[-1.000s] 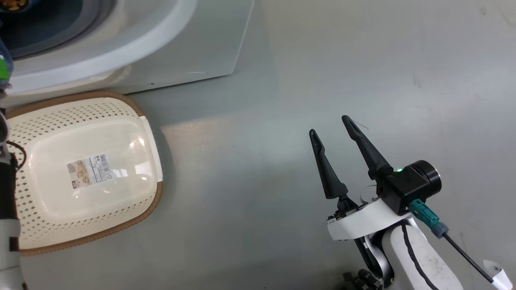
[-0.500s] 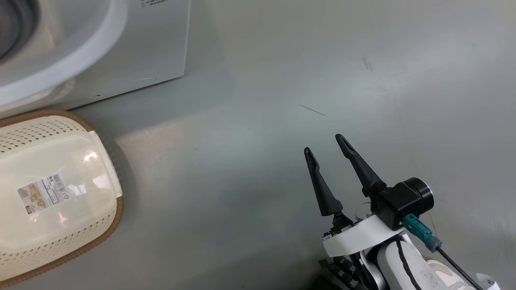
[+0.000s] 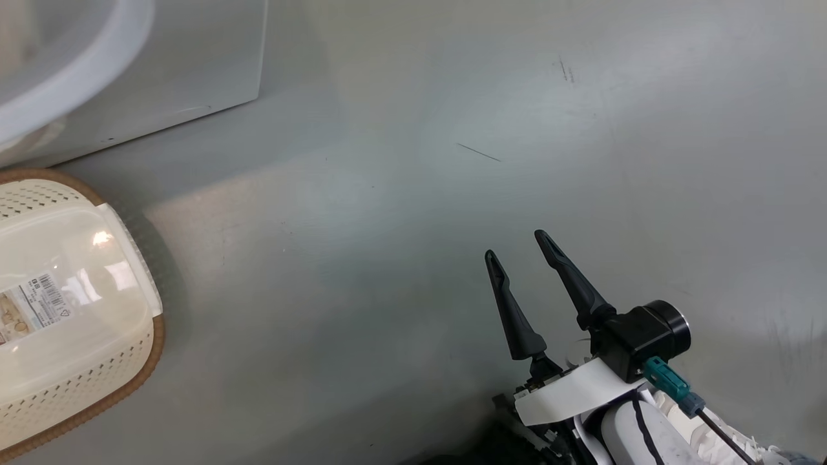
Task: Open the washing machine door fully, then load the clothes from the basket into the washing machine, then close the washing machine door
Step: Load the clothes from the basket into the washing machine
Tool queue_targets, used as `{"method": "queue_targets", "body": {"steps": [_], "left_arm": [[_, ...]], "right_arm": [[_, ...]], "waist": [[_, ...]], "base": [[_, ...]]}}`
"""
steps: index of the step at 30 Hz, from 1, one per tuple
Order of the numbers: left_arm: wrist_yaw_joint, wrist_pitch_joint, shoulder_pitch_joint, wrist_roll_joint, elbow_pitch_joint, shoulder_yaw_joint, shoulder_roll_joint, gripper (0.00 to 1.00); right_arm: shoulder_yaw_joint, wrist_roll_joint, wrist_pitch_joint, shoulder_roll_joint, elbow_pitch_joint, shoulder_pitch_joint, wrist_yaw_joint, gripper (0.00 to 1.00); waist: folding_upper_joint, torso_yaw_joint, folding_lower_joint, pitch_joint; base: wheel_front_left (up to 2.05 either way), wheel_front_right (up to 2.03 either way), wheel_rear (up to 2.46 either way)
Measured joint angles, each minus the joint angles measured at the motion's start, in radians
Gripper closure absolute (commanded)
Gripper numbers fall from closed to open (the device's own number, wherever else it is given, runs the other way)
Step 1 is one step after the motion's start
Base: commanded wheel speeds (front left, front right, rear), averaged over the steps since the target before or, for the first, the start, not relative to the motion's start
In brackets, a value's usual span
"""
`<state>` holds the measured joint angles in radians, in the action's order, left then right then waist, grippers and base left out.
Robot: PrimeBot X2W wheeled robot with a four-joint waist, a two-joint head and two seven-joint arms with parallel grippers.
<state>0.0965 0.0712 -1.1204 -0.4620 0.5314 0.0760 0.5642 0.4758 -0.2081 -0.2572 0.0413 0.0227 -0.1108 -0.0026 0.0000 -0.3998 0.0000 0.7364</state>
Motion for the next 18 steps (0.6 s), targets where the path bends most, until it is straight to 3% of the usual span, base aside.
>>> {"method": "queue_targets", "body": {"steps": [6, 18], "left_arm": [[0.018, 0.029, -0.075, 0.007, 0.015, -0.019, 0.047, 1.00], [0.026, 0.136, -0.160, 0.011, 0.049, -0.056, 0.062, 1.00]], "right_arm": [[-0.016, 0.000, 0.000, -0.002, -0.016, 0.000, -0.009, 0.00], [-0.009, -0.002, 0.000, -0.003, -0.019, 0.018, -0.009, 0.00]], "waist": [[0.0000, -0.018, 0.0000, 0.029], [0.0000, -0.035, 0.0000, 0.057]], "base": [[0.00, 0.00, 0.00], [0.00, 0.00, 0.00]]}}
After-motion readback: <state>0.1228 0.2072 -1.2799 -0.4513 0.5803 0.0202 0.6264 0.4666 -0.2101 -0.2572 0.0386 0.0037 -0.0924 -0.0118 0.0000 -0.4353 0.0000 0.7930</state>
